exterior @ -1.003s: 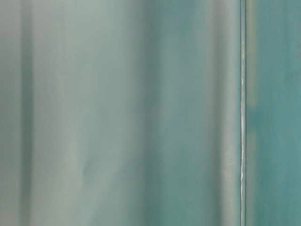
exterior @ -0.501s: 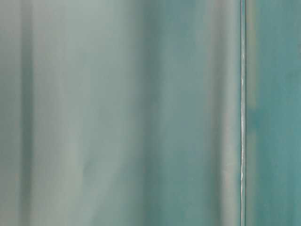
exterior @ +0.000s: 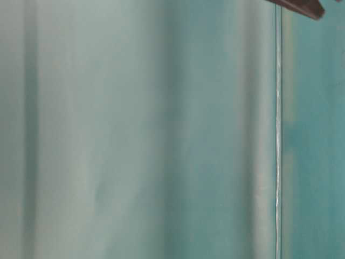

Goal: Insert the wire through the hole in the metal fitting marked with a red label. (retake)
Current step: 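Close the right gripper on the grey wire end and lift it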

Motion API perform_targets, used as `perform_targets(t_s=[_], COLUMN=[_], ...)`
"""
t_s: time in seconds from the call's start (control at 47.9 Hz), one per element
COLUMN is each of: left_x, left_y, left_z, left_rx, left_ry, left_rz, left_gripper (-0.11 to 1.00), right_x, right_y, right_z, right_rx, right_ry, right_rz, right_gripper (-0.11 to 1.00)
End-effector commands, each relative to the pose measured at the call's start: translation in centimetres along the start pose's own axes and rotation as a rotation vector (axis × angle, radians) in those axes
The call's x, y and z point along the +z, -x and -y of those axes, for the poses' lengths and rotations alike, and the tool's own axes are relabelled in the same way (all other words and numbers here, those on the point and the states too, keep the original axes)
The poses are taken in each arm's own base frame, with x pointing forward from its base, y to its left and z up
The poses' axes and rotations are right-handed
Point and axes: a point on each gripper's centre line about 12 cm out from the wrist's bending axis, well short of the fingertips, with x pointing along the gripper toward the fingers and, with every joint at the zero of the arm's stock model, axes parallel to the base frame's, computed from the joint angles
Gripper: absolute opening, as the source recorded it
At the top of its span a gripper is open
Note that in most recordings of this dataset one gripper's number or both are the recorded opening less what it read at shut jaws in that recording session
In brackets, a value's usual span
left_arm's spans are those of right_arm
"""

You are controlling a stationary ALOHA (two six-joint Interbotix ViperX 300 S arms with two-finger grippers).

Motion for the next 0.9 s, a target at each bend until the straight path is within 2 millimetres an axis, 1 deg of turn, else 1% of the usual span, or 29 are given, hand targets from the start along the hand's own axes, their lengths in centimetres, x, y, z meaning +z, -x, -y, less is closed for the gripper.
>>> perform_targets(t_s=[0.0,0.355,0.46,0.71,0.877], left_x=[0.9,0.5,0.3,0.2,0.2], left_y=[-0.5,-2.1,-2.5,-3.1,-3.2], left_z=[0.0,0.0,0.0,0.0,0.0], left_rx=[0.0,0.002,0.002,0.003,0.003], left_ry=[0.003,0.002,0.002,0.002,0.002], left_rz=[0.021,-0.001,-0.003,-0.006,-0.011], left_gripper=[0.81,0.81,0.81,0.81,0.81], right_x=[1.0,0.6,0.8,0.5,0.3], right_y=[-0.7,-3.6,-4.5,-5.9,-6.5], right_z=[-0.4,-0.3,-0.3,0.0,0.1], right_rx=[0.008,-0.004,-0.006,-0.02,-0.025], right_ry=[0.002,0.004,0.003,-0.006,-0.008], right_rz=[0.02,-0.035,-0.038,-0.065,-0.073], right_gripper=[0.76,0.76,0.76,0.76,0.76])
